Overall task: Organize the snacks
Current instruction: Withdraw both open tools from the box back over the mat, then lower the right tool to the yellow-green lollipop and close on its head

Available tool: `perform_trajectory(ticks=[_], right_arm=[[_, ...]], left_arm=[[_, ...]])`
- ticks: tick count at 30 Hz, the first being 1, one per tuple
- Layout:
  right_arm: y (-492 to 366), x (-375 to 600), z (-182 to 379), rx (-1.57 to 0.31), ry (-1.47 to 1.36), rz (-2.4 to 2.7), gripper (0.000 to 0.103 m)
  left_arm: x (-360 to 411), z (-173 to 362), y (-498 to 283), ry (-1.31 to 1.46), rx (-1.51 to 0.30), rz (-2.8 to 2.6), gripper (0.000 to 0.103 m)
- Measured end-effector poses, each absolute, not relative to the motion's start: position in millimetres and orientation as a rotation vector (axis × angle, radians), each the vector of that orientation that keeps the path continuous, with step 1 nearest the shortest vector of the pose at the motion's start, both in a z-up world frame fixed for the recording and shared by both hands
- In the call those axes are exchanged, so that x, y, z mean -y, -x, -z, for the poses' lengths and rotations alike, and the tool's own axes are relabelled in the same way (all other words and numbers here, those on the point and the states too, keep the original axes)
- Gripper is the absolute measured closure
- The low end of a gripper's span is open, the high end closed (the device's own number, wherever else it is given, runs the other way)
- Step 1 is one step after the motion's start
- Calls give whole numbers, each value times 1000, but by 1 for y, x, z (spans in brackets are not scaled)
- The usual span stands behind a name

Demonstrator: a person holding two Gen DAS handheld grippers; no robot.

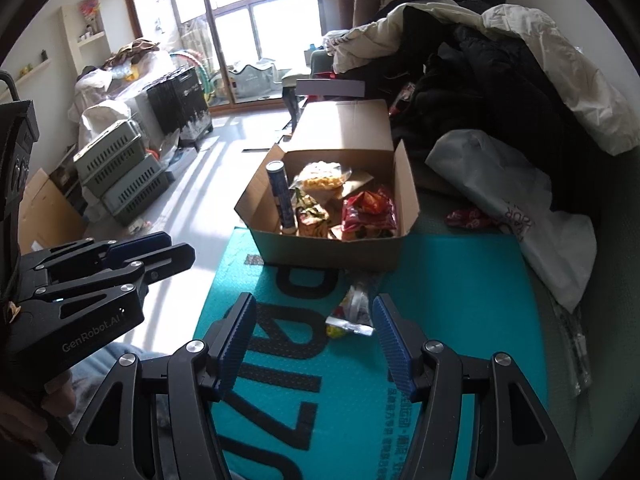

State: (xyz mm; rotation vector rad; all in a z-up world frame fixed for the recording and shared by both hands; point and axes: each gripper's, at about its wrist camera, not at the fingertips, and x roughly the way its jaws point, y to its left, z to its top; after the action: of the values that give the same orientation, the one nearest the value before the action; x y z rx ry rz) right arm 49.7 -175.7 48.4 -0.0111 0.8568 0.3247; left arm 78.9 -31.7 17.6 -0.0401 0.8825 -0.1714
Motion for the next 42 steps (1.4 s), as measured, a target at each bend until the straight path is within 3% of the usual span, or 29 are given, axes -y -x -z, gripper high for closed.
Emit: perform_trajectory(ticks=[24,42], right_arm=[[-75,165,86,-1077,7,-360,43],[-137,172,148,-1177,-181,-357,51]], left_arm=[[17,93,-91,196,-1113,113,78],[-7,126,-128,296,-1176,65,78]])
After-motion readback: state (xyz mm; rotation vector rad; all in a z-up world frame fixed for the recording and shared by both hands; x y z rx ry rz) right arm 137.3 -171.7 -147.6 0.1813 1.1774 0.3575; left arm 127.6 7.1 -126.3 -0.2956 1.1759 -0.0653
